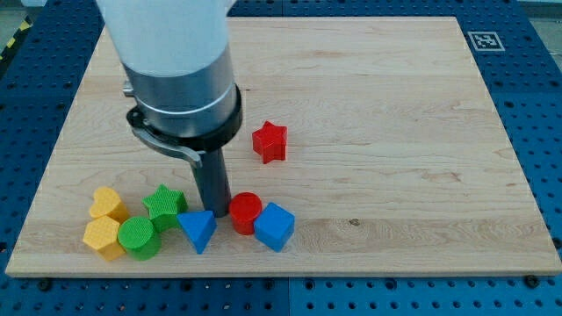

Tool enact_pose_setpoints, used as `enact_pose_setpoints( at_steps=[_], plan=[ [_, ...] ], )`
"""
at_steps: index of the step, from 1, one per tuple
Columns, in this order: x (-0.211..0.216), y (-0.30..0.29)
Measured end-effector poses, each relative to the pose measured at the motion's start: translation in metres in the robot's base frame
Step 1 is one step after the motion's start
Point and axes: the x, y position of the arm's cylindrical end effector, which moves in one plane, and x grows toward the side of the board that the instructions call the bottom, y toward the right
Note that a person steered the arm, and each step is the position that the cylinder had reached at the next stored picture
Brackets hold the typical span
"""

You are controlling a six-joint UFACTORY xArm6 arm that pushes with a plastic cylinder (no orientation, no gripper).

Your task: Move the red circle close to the red star

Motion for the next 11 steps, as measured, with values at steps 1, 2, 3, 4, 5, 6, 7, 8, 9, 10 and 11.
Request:
enact_pose_setpoints(
  at_steps=[1, 2, 3, 4, 5, 6, 7, 8, 9, 10, 11],
  plan=[
    [-0.004, 0.017],
    [-0.025, 0.010],
    [-0.032, 0.037],
    [-0.036, 0.110],
    [-0.015, 0.188],
    [0.055, 0.195],
    [0.063, 0.191],
    [0.062, 0.171],
    [0.063, 0.112],
    [0.062, 0.050],
    [0.035, 0.027]
  ],
)
